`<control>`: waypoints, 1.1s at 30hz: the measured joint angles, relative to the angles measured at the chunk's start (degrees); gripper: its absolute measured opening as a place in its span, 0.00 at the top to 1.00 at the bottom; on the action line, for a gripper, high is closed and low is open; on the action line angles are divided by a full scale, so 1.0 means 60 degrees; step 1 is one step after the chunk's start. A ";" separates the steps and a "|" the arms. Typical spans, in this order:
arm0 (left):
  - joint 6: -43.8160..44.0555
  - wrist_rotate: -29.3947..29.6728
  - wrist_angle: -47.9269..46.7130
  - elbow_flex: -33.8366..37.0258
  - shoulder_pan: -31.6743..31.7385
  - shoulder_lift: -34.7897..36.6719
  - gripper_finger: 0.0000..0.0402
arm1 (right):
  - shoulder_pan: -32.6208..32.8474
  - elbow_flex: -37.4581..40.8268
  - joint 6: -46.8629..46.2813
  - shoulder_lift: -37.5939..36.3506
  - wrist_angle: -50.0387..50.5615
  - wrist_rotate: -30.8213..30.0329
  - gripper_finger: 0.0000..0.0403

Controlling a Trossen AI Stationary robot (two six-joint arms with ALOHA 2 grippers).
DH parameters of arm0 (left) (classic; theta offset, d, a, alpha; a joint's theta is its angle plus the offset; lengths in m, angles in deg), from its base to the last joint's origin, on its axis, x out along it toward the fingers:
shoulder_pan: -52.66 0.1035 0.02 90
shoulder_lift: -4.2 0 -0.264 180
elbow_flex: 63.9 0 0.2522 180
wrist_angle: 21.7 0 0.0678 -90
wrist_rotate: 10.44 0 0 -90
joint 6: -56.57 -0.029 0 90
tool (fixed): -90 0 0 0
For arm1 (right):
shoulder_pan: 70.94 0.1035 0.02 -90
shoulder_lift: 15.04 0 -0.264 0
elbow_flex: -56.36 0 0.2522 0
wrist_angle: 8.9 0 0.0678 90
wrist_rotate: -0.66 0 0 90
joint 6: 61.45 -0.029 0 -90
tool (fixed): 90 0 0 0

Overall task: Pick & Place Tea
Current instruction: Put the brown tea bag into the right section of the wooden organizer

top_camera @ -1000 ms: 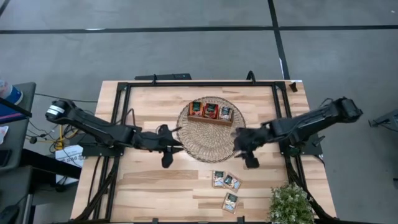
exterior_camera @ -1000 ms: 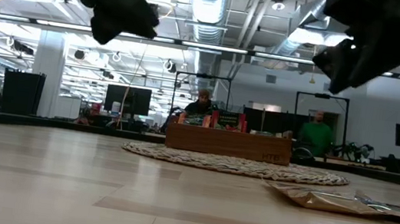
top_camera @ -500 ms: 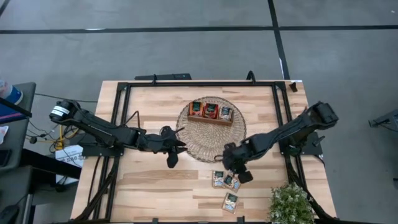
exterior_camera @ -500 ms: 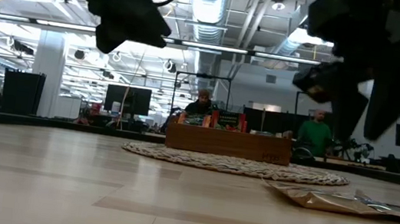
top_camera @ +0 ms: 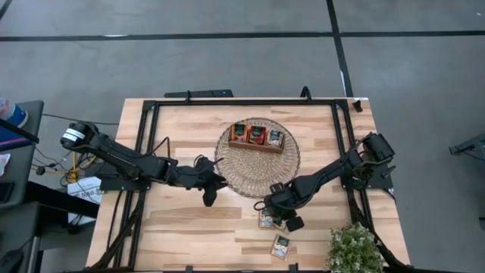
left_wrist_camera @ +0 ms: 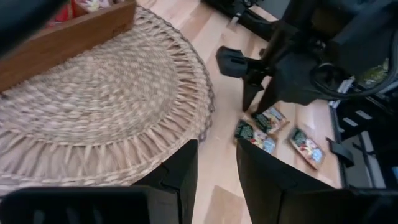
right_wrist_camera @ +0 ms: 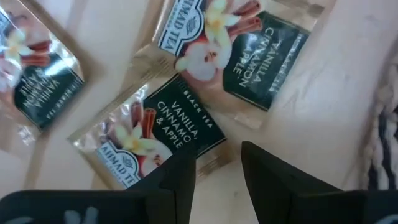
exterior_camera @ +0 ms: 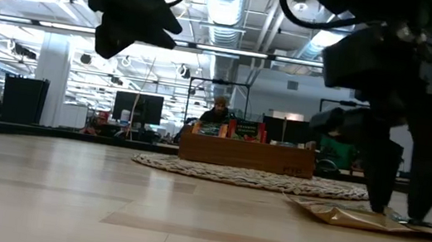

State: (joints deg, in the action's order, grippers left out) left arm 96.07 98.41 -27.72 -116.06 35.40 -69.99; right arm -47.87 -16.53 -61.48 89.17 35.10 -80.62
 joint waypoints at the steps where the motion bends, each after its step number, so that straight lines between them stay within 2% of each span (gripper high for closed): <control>1: 0.0004 0.0007 0.0025 0.0000 -0.0037 0.0000 0.75 | 0.0029 -0.0007 -0.0010 0.0014 0.0006 0.0012 0.69; 11: 0.0439 0.0512 0.0100 0.0000 -0.0565 0.0000 0.75 | -0.0011 -0.0022 -0.0396 0.0133 0.0032 0.0016 0.72; 14: 0.0452 0.0748 0.0100 0.0000 -0.0756 0.0000 0.75 | -0.0013 -0.0022 -0.0423 0.0252 0.0027 -0.0051 0.80; 17: 0.0602 0.1070 0.0096 0.0000 -0.0920 0.0002 0.75 | -0.0022 -0.0018 -0.0427 0.0290 0.0054 -0.0124 0.94; 19: 0.0616 0.1209 0.0096 0.0000 -0.1021 0.0000 0.75 | -0.0029 -0.0013 -0.0460 0.0293 0.0037 -0.0243 0.98; 26: 0.0804 0.1603 0.0096 0.0000 -0.1253 0.0002 0.75 | -0.0011 -0.0127 -0.0745 0.0233 0.0362 -0.0514 1.00; 33: 0.0827 0.1759 0.0096 0.0000 -0.1263 0.0004 0.75 | 0.0110 -0.1100 -0.0670 0.0299 0.2506 -0.1002 1.00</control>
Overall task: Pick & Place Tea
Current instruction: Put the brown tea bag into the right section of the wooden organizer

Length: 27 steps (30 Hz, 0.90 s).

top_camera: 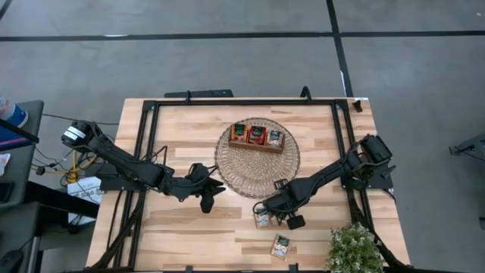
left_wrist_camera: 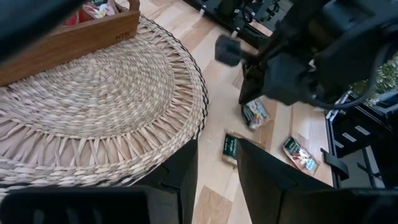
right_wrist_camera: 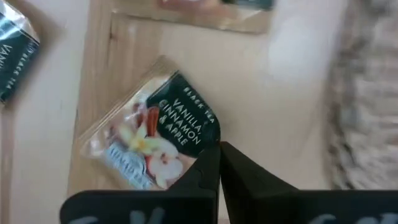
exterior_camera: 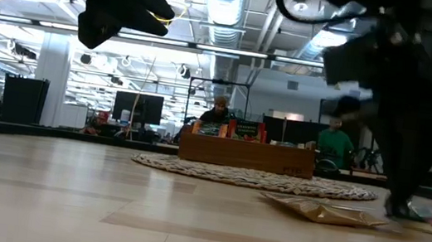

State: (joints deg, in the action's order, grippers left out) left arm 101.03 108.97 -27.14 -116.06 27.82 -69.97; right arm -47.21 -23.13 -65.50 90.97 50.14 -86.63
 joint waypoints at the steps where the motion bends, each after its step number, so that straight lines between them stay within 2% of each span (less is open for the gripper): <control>1: 0.0000 0.0000 0.0000 0.0000 0.0000 0.0000 0.75 | 0.0000 -0.0184 0.0000 -0.0021 0.0294 -0.0143 1.00; 4: -0.0003 0.0000 0.0000 0.0000 0.0000 0.0000 0.75 | -0.0012 -0.0692 0.0136 -0.0022 0.1192 -0.0513 1.00; 10: 0.0001 -0.0036 -0.0016 0.0000 -0.0004 0.0000 0.75 | -0.0149 -0.1638 0.0097 -0.0336 0.1879 -0.0753 1.00; 13: 0.0033 -0.0185 -0.0069 0.0000 -0.0083 0.0000 0.75 | -0.0157 -0.1756 -0.0155 -0.1053 0.1874 -0.1121 1.00; 16: 0.0025 -0.0200 -0.0084 0.0000 -0.0187 0.0000 0.75 | -0.0358 -0.1767 -0.0398 -0.2064 0.1881 -0.2022 1.00; 21: -0.0047 -0.0164 -0.0087 0.0000 -0.0193 0.0000 0.75 | -0.1252 -0.1443 -0.0750 -0.3847 0.1505 -0.3953 1.00; 27: -0.0036 -0.0146 -0.0087 0.0000 -0.0193 0.0000 0.75 | -0.3181 -0.0632 -0.0612 -0.4821 0.0897 -0.4218 1.00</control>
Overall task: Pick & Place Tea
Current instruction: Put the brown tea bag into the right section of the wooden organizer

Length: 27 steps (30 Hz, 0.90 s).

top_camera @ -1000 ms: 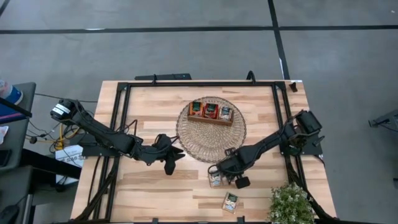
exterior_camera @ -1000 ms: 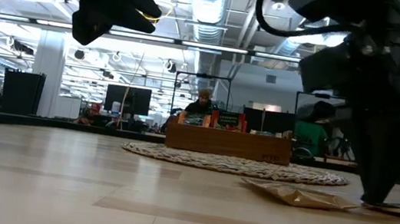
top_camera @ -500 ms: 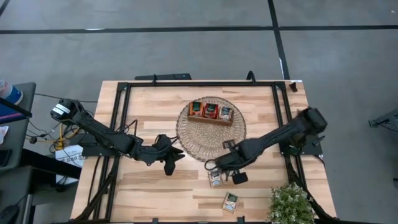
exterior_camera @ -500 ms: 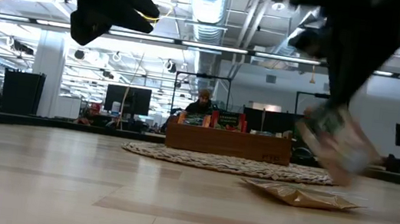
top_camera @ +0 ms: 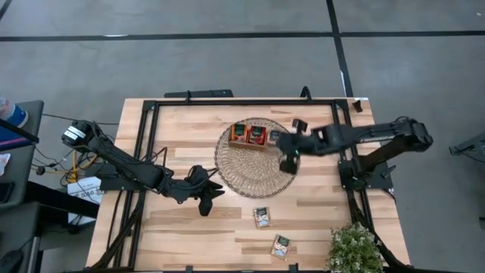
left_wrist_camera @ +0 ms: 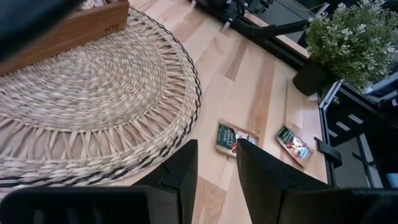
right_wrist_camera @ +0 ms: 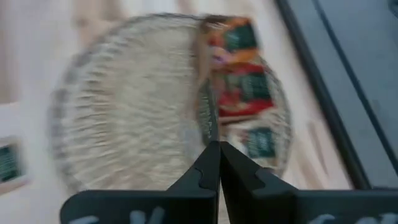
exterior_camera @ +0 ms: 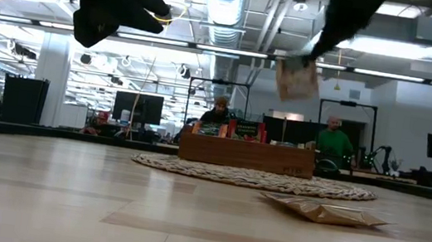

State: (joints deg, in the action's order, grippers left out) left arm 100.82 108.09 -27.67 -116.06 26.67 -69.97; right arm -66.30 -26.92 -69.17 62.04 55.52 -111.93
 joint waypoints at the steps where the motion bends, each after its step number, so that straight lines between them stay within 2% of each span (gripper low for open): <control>1: 0.0000 0.0000 0.0000 0.0000 0.0000 0.0000 0.75 | -0.0310 0.0212 0.0055 -0.0034 -0.0126 0.0042 1.00; 6: 0.0004 0.0004 -0.0004 0.0000 0.0000 0.0000 0.75 | -0.1701 0.1167 0.0407 -0.0029 -0.0815 0.0781 1.00; 10: 0.0007 0.0004 -0.0007 0.0000 0.0000 0.0000 0.75 | -0.2301 0.1708 0.0674 -0.0026 -0.1740 0.1504 1.00; 19: 0.0004 0.0057 -0.0011 0.0000 0.0000 0.0004 0.75 | -0.2974 0.2186 0.0958 -0.0019 -0.2370 0.1787 1.00; 27: 0.0015 0.0113 -0.0004 0.0000 0.0000 0.0004 0.75 | -0.3308 0.2207 0.1118 0.0850 -0.2722 0.2257 1.00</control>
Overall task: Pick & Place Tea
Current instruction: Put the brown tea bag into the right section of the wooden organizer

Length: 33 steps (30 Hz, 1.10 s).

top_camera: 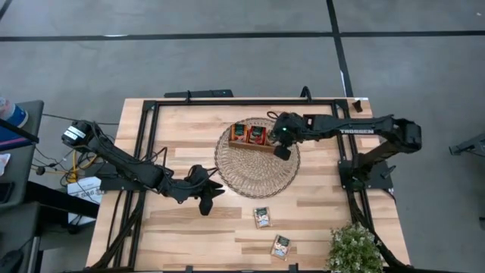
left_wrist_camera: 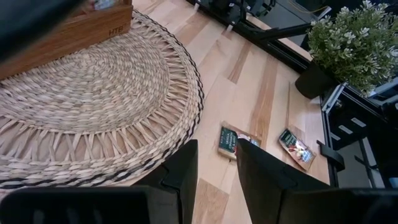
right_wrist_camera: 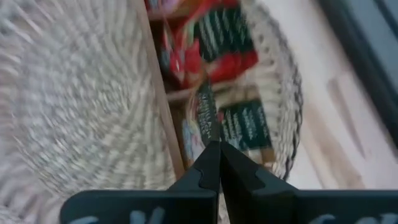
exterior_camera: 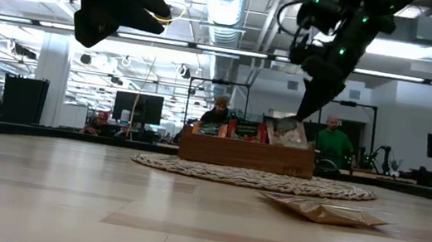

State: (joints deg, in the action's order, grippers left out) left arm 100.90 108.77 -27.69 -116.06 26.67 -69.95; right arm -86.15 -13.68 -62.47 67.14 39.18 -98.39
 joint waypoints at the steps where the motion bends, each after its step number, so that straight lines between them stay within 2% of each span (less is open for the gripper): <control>1: 0.0000 -0.0003 0.0000 0.0000 0.0000 0.0000 0.75 | -0.0023 0.0001 0.0000 0.0148 -0.0013 0.0011 1.00; 5: 0.0015 -0.0003 -0.0009 0.0000 0.0000 0.0000 0.75 | -0.0069 -0.0002 0.0022 0.0572 -0.0022 -0.0066 1.00; 8: 0.0011 -0.0002 -0.0023 0.0000 0.0000 0.0000 0.75 | -0.0064 -0.0002 0.0019 0.0573 -0.0017 -0.0440 1.00; 14: 0.0004 -0.0004 -0.0055 0.0000 0.0000 0.0000 0.75 | -0.0046 -0.0017 -0.0146 0.0302 0.0104 -0.0514 0.98; 17: 0.0007 -0.0004 -0.0055 0.0000 -0.0002 0.0000 0.75 | -0.0043 -0.0017 -0.0245 0.0232 0.0497 -0.0510 0.92; 23: 0.0007 0.0007 -0.0055 0.0000 -0.0001 0.0000 0.75 | 0.0081 -0.0017 -0.0601 0.0228 0.1039 -0.0468 0.74; 28: -0.0008 0.0041 -0.0055 0.0000 -0.0001 0.0000 0.75 | 0.0958 -0.0186 -0.0601 -0.0011 0.1016 0.0805 0.61; 33: -0.0004 0.0628 -0.0044 0.0000 -0.0004 0.0000 0.75 | 0.2828 -0.0188 -0.0810 -0.0077 -0.0227 0.2229 0.51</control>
State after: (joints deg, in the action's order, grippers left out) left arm 100.88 112.54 -27.95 -116.06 26.64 -69.95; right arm -69.18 -14.80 -67.32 66.67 37.82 -85.02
